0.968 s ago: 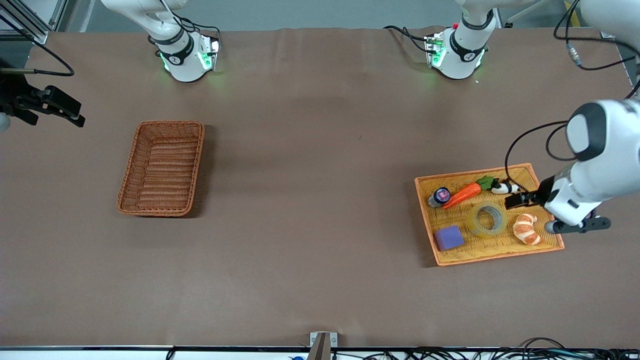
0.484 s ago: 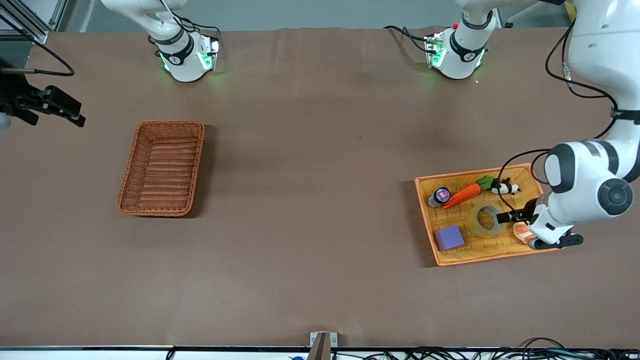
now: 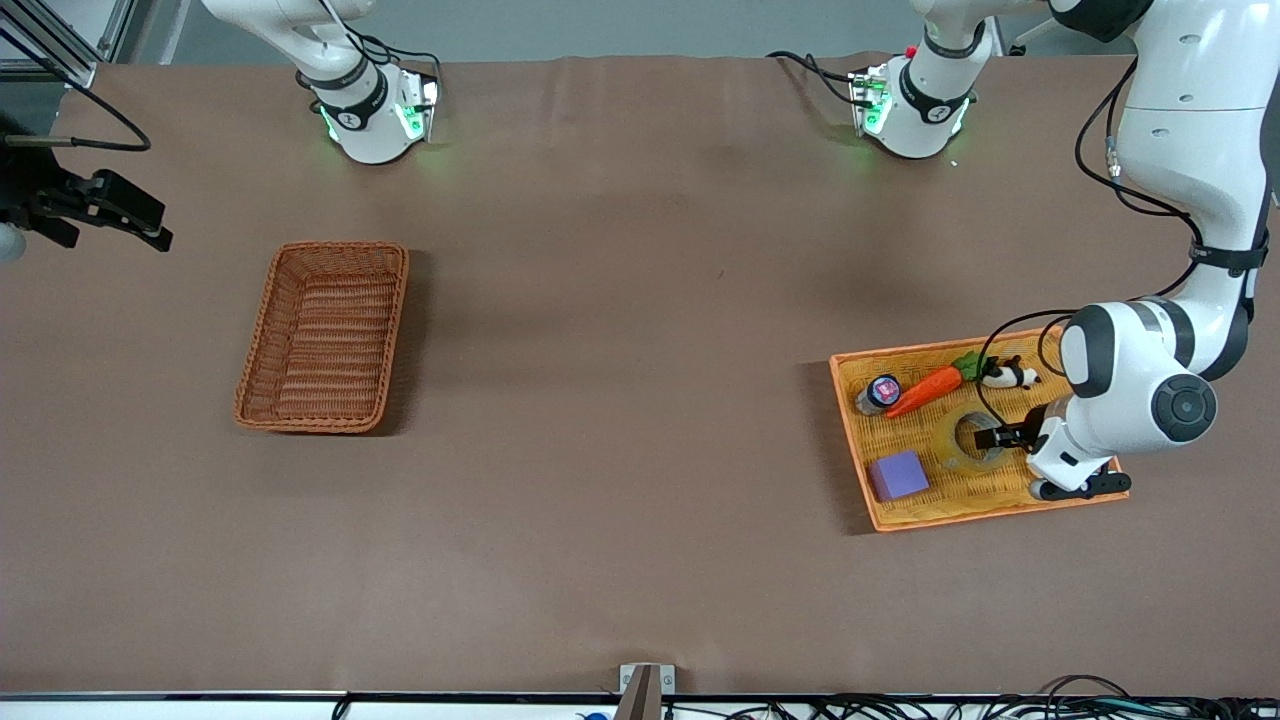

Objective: Move tape to another basket
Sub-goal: 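Reach the left gripper down to the yellow tape roll and grasp it, then carry the tape with the left gripper and set it on the table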

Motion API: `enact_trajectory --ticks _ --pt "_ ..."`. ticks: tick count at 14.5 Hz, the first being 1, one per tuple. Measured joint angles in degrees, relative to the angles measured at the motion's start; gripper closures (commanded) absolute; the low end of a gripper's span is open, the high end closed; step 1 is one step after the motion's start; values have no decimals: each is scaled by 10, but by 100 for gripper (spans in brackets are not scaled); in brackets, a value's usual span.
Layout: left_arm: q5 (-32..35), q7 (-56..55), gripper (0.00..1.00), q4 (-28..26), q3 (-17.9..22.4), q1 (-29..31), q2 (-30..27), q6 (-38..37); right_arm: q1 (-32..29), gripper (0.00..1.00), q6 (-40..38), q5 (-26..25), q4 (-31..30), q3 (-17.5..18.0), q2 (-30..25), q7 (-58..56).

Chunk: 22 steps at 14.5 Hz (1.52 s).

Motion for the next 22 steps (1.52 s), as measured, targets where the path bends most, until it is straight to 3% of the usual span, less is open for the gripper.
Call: enact_trajectory --ticks 3,6,7,10,13,18,22 --pt "0 0 44 -21 0 0 0 32 0 0 1 0 0 0 0 0" --pt "0 0 90 -32 0 3 -1 49 0 0 1 0 0 0 0 0" --pt "0 0 99 -37 0 8 -4 58 0 0 1 0 0 0 0 0" --pt "1 3 100 -55 0 19 -22 70 0 0 1 0 0 1 0 0" --pt "1 4 100 -52 -11 19 -72 -5 0 0 1 0 0 1 0 0" --pt "1 -54 100 38 -112 15 -154 -190 0 0 1 0 0 1 0 0" --pt "1 -89 100 66 -187 -17 -139 -208 1 0 1 0 0 1 0 0"
